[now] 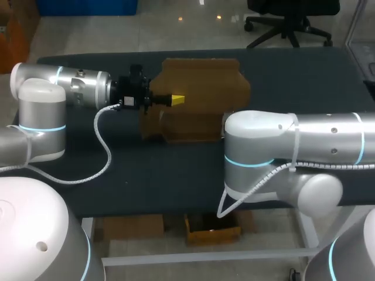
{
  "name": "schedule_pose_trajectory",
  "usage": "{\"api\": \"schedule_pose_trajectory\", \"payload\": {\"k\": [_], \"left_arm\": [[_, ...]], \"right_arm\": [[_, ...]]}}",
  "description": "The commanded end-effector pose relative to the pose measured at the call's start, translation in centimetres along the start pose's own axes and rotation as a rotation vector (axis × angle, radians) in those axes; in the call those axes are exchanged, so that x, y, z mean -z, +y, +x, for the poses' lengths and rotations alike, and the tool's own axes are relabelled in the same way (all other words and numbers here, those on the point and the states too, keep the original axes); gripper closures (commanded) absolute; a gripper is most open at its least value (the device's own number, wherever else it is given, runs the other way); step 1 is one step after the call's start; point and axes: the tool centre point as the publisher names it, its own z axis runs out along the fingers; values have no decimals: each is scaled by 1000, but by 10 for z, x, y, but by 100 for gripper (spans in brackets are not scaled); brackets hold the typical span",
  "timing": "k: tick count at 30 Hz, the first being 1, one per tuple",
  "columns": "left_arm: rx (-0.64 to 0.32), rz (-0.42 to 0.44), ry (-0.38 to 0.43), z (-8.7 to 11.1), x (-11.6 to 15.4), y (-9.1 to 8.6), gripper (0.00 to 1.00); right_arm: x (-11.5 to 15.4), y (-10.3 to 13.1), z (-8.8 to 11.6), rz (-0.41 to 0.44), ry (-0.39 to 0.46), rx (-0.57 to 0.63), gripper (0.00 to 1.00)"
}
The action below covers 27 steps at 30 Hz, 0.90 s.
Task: Assemble the packaging by folding the flat box into shape, placing the metal phone stand inside, and closing the box properly
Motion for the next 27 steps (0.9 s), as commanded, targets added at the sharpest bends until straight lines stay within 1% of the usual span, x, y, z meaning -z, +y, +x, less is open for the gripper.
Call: {"api": "schedule_pose_trajectory", "payload": {"k": [1,4,8,20,23,25,27], "left_arm": [[-1,1,1,-1,-2,4,100],[-1,1,1,-1,-2,4,100],[-1,1,1,-1,-2,4,100],[-1,1,1,-1,-2,4,100],[-1,1,1,-1,-2,4,100],[-1,1,1,-1,-2,4,100],[-1,1,1,-1,-2,4,100]], "right_arm": [[-2,3,6,14,-109,-3,81],[-2,3,4,22,-120,-12,82],[-2,3,4,32,-134,-18,87],[-1,5,5,70,-172,-22,87],[-1,5,5,76,-179,-22,90],[-1,5,5,83,-186,-23,100],[0,5,5,91,-195,-22,100]]}}
